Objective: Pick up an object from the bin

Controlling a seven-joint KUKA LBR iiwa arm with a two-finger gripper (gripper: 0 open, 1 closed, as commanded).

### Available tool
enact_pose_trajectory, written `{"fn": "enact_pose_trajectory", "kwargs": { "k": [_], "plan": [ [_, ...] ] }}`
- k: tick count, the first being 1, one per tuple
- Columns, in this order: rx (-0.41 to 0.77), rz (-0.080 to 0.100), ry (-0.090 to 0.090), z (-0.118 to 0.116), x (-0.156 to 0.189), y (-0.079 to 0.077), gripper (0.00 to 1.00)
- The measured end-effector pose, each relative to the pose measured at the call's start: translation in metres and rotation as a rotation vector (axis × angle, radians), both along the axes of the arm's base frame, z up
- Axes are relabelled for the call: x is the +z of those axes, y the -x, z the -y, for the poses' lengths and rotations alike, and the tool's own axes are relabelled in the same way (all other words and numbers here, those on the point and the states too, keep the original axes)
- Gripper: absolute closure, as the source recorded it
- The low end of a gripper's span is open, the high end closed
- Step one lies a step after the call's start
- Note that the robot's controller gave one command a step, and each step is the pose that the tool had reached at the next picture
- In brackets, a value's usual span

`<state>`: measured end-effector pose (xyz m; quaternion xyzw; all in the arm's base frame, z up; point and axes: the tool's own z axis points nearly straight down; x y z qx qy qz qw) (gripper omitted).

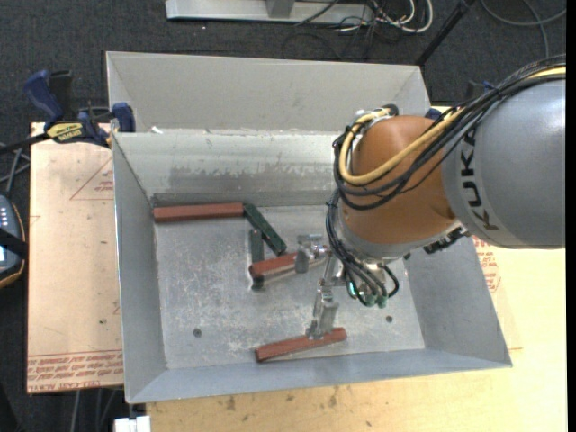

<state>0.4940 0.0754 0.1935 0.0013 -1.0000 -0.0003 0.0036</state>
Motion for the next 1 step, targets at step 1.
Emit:
{"fn": "enact_pose_trajectory", "kwargs": {
  "k": [1],
  "plan": [
    [-0.002, 0.007, -0.001, 0.0004, 0.0033, -0.0017, 0.00]
  ]
}}
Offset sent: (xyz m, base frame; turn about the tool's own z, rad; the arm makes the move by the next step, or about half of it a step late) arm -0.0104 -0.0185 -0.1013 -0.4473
